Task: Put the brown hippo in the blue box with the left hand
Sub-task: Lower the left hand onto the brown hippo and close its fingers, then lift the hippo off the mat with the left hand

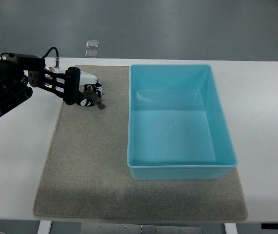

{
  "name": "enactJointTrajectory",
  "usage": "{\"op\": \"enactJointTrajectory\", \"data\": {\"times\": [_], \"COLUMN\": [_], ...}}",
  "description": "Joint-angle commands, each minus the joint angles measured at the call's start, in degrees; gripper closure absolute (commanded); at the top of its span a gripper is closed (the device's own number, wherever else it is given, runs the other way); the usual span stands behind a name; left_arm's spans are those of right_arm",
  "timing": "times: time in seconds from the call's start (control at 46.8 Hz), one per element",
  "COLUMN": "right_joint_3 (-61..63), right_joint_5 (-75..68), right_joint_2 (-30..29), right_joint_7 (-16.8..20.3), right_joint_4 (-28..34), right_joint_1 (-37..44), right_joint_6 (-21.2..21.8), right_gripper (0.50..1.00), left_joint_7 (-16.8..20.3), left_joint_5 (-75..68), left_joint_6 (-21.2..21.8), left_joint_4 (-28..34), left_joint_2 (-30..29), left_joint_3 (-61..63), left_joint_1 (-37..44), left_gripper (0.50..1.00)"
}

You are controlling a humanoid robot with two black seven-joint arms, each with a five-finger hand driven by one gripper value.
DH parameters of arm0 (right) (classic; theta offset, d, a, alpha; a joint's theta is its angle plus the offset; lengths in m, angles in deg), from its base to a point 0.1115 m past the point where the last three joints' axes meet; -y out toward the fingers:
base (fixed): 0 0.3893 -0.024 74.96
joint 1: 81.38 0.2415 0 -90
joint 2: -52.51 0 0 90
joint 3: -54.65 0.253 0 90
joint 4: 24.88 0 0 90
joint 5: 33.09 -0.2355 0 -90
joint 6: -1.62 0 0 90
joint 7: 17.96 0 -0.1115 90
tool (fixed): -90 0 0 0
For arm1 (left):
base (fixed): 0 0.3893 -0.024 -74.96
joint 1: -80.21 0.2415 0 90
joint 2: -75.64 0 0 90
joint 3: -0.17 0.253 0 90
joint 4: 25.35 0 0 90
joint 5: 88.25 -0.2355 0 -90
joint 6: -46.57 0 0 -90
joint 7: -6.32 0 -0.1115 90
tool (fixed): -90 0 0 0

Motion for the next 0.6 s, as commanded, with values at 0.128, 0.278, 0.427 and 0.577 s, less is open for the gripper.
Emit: {"op": "enactJointTrajectory", "data": {"times": [0.128,0.278,0.427,0.577], "right_joint_3": [-0.01,-0.01,-0.01,-0.01], "right_joint_5": [0.0,0.0,0.0,0.0], "right_joint_2": [0.0,0.0,0.0,0.0], "right_joint_7": [0.0,0.0,0.0,0.0], "right_joint_4": [0.0,0.0,0.0,0.0], "right_joint_1": [0.0,0.0,0.0,0.0], "right_joint_6": [0.0,0.0,0.0,0.0], "right_gripper": [0.564,0.564,0.564,0.564], "left_joint_7": [-0.09,0.0,-0.09,-0.09], "left_joint_5": [0.12,0.12,0.12,0.12], "left_joint_6": [0.63,0.72,0.72,0.46], "left_joint_4": [-0.04,-0.04,-0.04,-0.04], "left_joint_2": [0.09,0.01,0.01,0.01], "left_joint_3": [-0.36,-0.53,-0.45,-0.54], "left_joint_1": [-0.44,-0.53,-0.71,-1.76], "left_gripper": [1.0,1.0,1.0,1.0]}}
